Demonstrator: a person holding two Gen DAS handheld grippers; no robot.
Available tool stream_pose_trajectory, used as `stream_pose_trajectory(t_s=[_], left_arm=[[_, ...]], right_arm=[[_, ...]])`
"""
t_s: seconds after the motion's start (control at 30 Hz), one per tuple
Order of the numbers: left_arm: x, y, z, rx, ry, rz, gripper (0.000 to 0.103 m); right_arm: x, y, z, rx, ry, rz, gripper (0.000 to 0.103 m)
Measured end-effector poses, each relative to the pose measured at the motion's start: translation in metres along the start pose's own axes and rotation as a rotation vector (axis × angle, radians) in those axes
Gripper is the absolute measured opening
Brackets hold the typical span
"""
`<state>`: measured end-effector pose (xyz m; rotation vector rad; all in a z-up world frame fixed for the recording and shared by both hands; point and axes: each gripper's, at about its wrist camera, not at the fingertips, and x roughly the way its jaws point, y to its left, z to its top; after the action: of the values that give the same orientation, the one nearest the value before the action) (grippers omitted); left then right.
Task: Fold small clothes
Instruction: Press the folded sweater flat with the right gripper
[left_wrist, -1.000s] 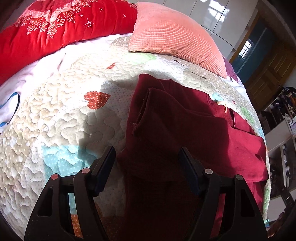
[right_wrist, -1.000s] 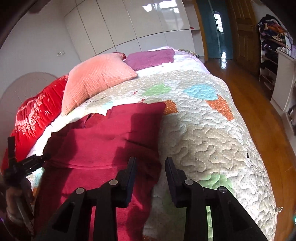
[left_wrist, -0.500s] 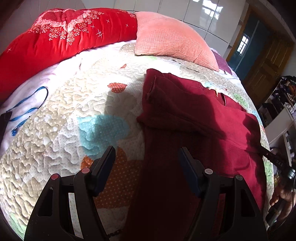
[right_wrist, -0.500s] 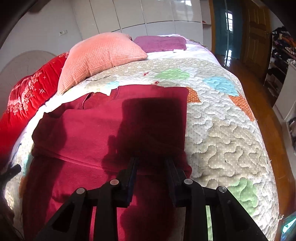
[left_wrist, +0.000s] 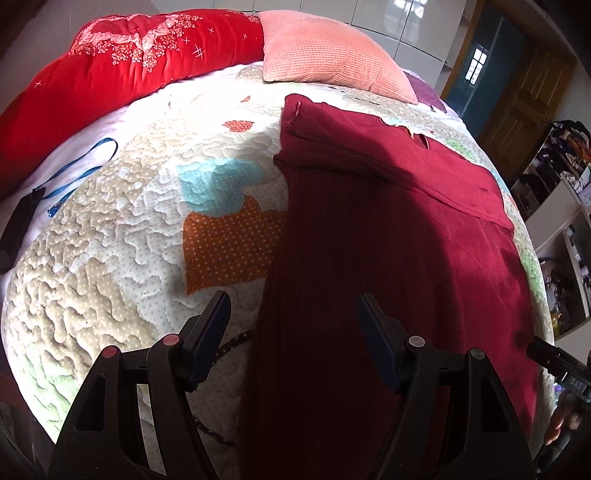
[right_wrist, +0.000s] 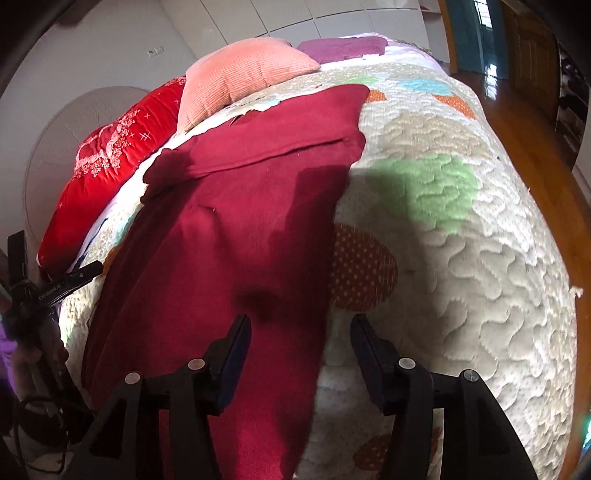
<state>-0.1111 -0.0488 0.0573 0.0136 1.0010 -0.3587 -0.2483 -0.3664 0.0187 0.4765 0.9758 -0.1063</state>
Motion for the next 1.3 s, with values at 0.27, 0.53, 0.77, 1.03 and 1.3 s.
stream_pose_trajectory(t_s=[0.27,0.53,0.77,1.03,1.3], left_arm=[[-0.007,0.015,-0.024,-0.037,0.050,-0.017,0.071],[-0.021,0.049,-0.057,-0.119,0.112,-0.112,0.071],[-0.031,0.052,-0.079,-0.134,0.131,-0.172,0.072],[-0.027,0.039,-0.084,-0.115,0.147,-0.155,0.081],[-0.027,0.034,-0.090,-0.088,0.154,-0.127,0.081]], right_arm=[[-0.019,0.025,-0.013,-0.142,-0.063,-0.057,0.009],[-0.035,-0.001,-0.026,0.001,-0.072,0.000,0.011],[-0.049,-0.008,-0.063,0.074,0.005,0.127,0.052],[-0.038,0.010,-0.088,0.065,0.012,0.260,0.052],[-0.033,0.020,-0.084,0.043,-0.001,0.298,0.053]])
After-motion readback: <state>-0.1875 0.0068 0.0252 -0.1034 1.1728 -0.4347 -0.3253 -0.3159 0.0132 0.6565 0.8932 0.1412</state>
